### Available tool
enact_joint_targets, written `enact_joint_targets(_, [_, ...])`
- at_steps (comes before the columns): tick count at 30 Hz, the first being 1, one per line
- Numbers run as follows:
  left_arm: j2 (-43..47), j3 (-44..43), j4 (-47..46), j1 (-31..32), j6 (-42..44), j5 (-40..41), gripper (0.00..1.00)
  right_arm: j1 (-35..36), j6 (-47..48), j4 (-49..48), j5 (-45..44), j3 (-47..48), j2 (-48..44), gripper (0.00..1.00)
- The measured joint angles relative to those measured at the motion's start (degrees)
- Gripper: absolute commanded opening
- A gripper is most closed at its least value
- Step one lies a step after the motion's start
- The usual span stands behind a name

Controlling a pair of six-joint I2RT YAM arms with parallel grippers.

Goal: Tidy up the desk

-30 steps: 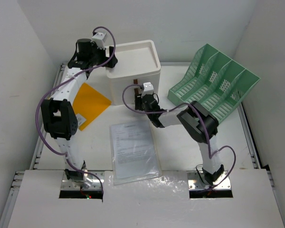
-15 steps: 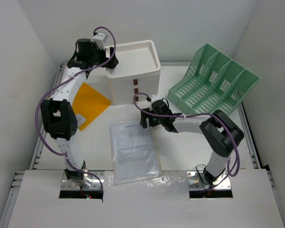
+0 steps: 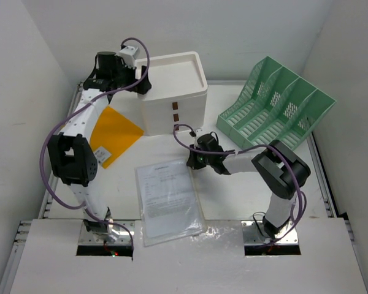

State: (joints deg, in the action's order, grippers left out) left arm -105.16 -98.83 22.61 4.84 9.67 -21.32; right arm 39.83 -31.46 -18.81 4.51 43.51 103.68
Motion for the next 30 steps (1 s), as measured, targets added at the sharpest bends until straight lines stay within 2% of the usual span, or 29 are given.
enact_joint_targets(4, [3.7,1.9,2.9,0.0,2.5,-2.4,0.95,0.2,3.5,-2.2,0.3,-3.7,-3.2,0.00])
enact_joint_targets(5, [5.3,2.9,3.4,0.0,3.6,-3.7,0.88,0.4,5.6,-2.1,0.2,-4.8,-4.9,0.00])
enact_joint_targets(8, [11.3,4.7,7.0,0.0,8.0,-10.1,0.80,2.6,13.2,-1.5,-0.7,-7.1,-12.9,0.00])
enact_joint_targets(10, [15.3,4.8,10.1,0.0,12.7,-15.5,0.82,4.4,17.3,-2.3,-1.2,-7.2,-18.3,0.00])
enact_joint_targets(11, [17.4,4.8,12.3,0.0,16.6,-18.8,0.86,5.1,19.2,-3.1,-1.3,-7.2,-20.9,0.00])
enact_joint_targets(14, [22.3,4.8,21.3,0.2,28.6,-26.7,0.90,5.5,23.8,-5.5,-1.7,-7.2,-26.3,0.00])
enact_joint_targets(18, [24.3,8.2,31.0,1.1,42.7,-32.1,0.96,5.2,27.0,-6.6,-1.6,-7.3,-28.3,0.00])
enact_joint_targets(22, [21.7,15.5,40.2,3.6,56.5,-33.8,0.97,5.2,28.4,-6.9,-1.3,-9.0,-30.1,0.00])
enact_joint_targets(25, [20.7,22.0,39.2,8.6,58.3,-33.2,0.98,5.2,29.1,-6.9,0.0,-9.2,-31.8,0.00])
enact_joint_targets(30, [20.9,27.6,30.0,13.2,53.4,-32.7,0.99,5.2,30.0,-8.6,4.0,-10.2,-34.8,0.00])
